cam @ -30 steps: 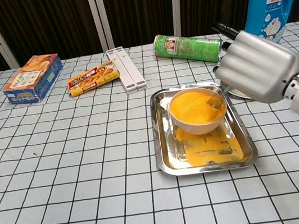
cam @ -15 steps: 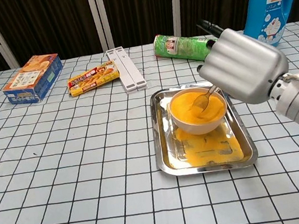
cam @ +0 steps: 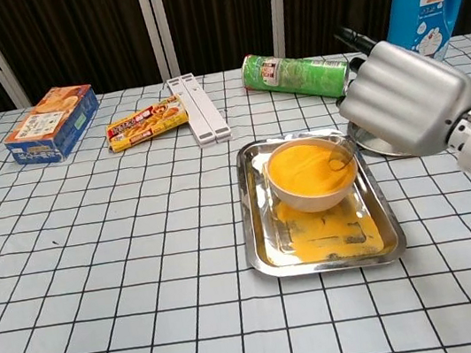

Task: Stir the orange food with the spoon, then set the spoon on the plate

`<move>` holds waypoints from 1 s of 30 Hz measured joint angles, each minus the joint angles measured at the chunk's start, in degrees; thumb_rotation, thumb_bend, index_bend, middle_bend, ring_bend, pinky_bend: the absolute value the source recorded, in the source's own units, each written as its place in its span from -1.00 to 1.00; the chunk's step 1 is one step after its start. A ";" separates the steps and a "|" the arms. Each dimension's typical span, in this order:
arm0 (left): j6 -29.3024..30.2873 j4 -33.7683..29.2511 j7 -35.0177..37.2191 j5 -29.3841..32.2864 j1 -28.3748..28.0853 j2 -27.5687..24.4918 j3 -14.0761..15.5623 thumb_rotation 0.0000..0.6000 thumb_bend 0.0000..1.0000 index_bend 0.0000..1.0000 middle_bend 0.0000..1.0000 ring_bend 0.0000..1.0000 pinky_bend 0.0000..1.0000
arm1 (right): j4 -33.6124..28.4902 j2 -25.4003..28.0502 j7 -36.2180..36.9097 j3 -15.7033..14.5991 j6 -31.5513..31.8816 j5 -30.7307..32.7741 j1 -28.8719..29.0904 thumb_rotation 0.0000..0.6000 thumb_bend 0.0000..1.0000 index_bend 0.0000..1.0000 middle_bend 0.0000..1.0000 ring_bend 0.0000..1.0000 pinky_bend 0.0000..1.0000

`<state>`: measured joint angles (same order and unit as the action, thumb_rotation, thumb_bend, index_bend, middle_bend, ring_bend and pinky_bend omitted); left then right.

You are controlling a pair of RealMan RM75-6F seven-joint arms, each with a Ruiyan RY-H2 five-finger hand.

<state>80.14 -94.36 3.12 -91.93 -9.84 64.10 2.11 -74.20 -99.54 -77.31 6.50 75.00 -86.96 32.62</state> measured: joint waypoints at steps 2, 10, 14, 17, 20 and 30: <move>0.02 0.00 0.00 0.00 0.00 0.00 -0.01 1.00 -1.00 -1.00 -1.00 -1.00 -1.00 | 0.54 -0.41 0.04 -0.34 -0.09 -0.05 -0.13 1.00 0.06 0.22 0.11 -0.24 -1.00; -0.04 0.05 0.16 -0.01 -0.03 -0.04 0.00 1.00 -1.00 -1.00 -1.00 -1.00 -1.00 | 0.58 -1.83 1.12 -1.48 -0.32 -1.13 -0.29 1.00 0.06 0.22 0.11 -0.24 -1.00; 0.02 0.06 0.15 -0.04 0.00 -0.04 0.02 1.00 -1.00 -1.00 -1.00 -1.00 -1.00 | -0.38 -2.16 1.41 -0.94 0.11 -1.56 -0.02 1.00 0.06 0.22 0.11 -0.24 -1.00; 0.06 0.08 0.12 -0.02 0.03 0.00 0.00 1.00 -1.00 -1.00 -1.00 -1.00 -1.00 | -1.34 -1.82 1.29 -0.31 0.44 -1.95 0.30 1.00 0.06 0.22 0.11 -0.24 -1.00; 0.12 0.10 0.08 -0.06 0.04 0.02 0.00 1.00 -1.00 -1.00 -1.00 -1.00 -1.00 | -2.36 -0.80 1.05 0.25 0.68 -2.36 0.56 1.00 0.06 0.22 0.11 -0.24 -1.00; 0.12 0.09 -0.38 -0.16 0.02 0.21 0.00 1.00 -1.00 -1.00 -1.00 -1.00 -1.00 | -2.27 2.58 -0.66 -1.29 0.86 -6.53 1.07 1.00 0.06 0.22 0.11 -0.24 -1.00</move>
<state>80.26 -94.27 2.75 -92.09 -9.82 64.31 2.11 -76.47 -96.96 -77.97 5.21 75.86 -93.49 33.70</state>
